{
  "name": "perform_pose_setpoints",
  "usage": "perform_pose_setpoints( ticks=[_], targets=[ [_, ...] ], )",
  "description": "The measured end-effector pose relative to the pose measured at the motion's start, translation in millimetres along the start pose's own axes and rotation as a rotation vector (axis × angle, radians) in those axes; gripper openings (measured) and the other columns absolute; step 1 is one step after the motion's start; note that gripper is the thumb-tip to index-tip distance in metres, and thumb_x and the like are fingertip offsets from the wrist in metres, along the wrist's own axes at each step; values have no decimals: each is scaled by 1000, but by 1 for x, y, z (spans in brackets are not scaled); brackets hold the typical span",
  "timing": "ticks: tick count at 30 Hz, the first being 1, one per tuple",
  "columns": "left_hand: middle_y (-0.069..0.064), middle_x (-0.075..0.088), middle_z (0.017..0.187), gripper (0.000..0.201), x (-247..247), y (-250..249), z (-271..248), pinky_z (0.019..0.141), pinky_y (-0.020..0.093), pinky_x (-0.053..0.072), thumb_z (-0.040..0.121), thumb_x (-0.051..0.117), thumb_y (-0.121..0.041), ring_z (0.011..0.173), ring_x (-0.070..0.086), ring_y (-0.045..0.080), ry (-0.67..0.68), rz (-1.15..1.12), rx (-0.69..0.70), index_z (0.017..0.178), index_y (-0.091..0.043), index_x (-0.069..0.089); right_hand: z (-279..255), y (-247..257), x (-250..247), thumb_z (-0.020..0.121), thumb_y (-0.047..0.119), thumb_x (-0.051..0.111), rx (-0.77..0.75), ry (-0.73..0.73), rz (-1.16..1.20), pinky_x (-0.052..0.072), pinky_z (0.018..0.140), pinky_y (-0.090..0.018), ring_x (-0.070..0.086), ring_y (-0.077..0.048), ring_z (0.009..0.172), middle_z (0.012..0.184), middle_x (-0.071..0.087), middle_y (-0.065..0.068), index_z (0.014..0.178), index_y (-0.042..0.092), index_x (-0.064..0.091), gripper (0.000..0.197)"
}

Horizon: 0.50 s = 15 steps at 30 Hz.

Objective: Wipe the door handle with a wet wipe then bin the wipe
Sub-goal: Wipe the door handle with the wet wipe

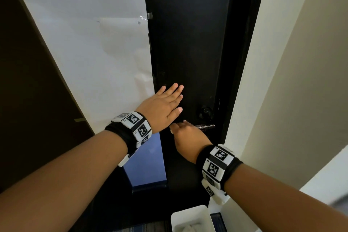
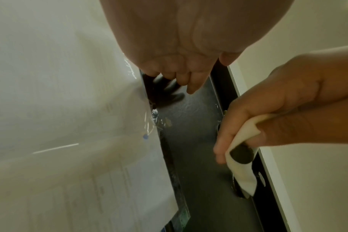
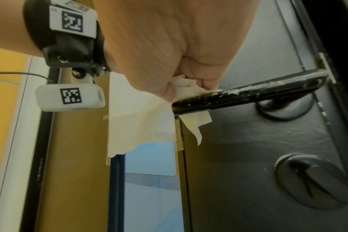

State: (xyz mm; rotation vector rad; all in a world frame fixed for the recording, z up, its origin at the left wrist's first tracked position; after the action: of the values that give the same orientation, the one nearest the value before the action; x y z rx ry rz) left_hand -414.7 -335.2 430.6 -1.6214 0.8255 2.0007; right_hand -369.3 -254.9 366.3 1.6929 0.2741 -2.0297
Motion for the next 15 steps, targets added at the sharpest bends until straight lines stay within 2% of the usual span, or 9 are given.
perform_pose_setpoints(
  ticks=[3, 5, 11, 15],
  targets=[
    [1, -3, 161, 55, 0, 0, 0, 120, 34, -5, 100, 12, -39, 146, -11, 12, 2, -22, -2, 149, -14, 15, 5, 13, 5, 87, 4, 45, -113, 18, -60, 37, 109, -40, 62, -29, 95, 102, 67, -14, 111, 2, 59, 27],
    [0, -3, 161, 55, 1, 1, 0, 120, 34, -5, 100, 13, -39, 146, -11, 12, 3, -29, -3, 149, -14, 15, 5, 17, 6, 87, 5, 47, -173, 29, -117, 43, 103, -40, 61, -30, 91, 99, 67, -14, 102, 3, 63, 22],
    [1, -1, 161, 55, 1, 1, 1, 119, 33, -5, 101, 14, -39, 146, -9, 12, -7, -20, -2, 149, -14, 17, -1, 19, 2, 81, 11, 49, -283, 129, -214, 49, 73, -34, 53, -25, 81, 82, 62, -11, 76, 5, 65, 18],
    [1, -1, 161, 57, 0, 1, 0, 119, 32, -5, 100, 12, -41, 146, -9, 12, -11, -16, -4, 149, -13, 17, -13, 17, -9, 79, 14, 48, -377, 83, -153, 52, 68, -35, 53, -20, 76, 75, 62, -6, 70, 7, 66, 21]
  ],
)
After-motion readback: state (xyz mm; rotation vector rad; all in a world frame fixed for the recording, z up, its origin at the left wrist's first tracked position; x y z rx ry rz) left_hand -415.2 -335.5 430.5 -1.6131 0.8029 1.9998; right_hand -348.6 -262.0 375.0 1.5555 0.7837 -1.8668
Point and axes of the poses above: each hand's wrist, its own z-axis towards the middle knuckle, its own x-axis out of the palm, y = z × x, the point moved 5 cm from there along z, towards the middle knuckle
